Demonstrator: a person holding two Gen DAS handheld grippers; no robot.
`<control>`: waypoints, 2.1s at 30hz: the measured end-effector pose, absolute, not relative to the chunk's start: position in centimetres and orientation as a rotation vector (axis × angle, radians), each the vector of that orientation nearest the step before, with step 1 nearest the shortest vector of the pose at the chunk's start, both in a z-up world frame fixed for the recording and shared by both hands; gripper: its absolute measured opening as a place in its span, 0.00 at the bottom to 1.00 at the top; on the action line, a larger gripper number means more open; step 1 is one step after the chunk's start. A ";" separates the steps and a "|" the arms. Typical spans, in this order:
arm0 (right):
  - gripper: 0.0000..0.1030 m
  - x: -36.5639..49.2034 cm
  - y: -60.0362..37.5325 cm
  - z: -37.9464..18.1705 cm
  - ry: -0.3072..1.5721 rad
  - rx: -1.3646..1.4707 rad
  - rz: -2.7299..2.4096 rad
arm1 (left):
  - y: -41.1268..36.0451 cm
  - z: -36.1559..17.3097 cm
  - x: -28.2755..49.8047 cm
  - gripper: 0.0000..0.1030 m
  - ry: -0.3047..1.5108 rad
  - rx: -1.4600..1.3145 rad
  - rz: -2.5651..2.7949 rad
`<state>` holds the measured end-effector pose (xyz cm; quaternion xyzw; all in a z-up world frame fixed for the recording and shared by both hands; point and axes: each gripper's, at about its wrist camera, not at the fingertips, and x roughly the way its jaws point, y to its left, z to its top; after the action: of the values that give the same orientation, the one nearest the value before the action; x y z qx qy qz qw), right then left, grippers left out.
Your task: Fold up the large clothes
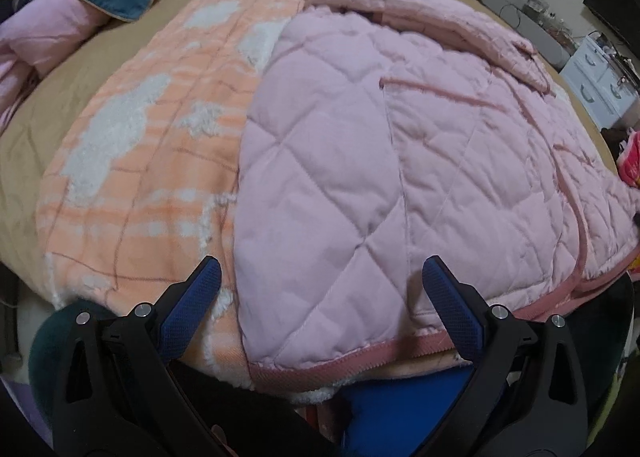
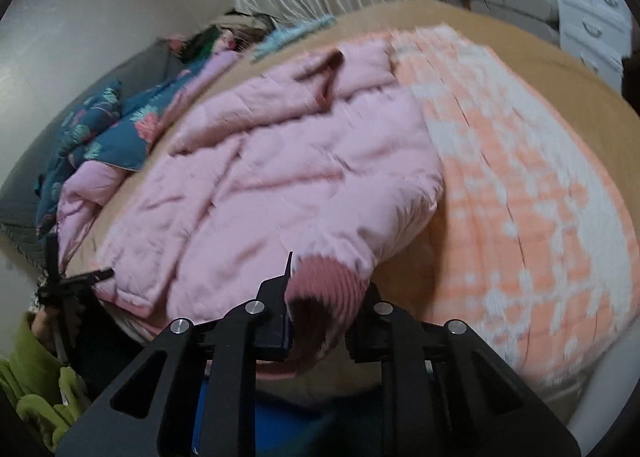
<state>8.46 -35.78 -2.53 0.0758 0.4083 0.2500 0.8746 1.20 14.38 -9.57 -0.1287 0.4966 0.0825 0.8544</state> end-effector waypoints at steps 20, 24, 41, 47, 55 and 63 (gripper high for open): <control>0.20 7.2 -35.0 -6.9 0.987 0.121 0.493 | 13.1 -8.9 0.8 0.17 1.006 -0.273 0.076; 0.14 7.0 -35.2 -3.8 0.882 0.113 0.517 | 12.9 -7.2 0.6 0.10 0.960 -0.255 0.057; 0.13 11.8 -33.9 5.5 0.649 0.153 0.553 | 12.6 1.8 5.5 0.08 0.729 -0.221 0.019; 0.13 14.6 -33.7 7.4 0.624 0.173 0.534 | 13.0 4.0 8.0 0.08 0.681 -0.222 0.025; 0.13 17.1 -33.5 8.9 0.606 0.177 0.511 | 13.5 5.9 10.6 0.08 0.645 -0.227 0.036; 0.13 18.9 -33.8 9.7 0.593 0.220 0.491 | 13.9 7.7 13.2 0.08 0.612 -0.215 0.064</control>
<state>18.92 -33.75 9.66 0.1072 0.2888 0.2389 0.9209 13.20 13.95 7.68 -0.1055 0.3006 0.0313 0.9474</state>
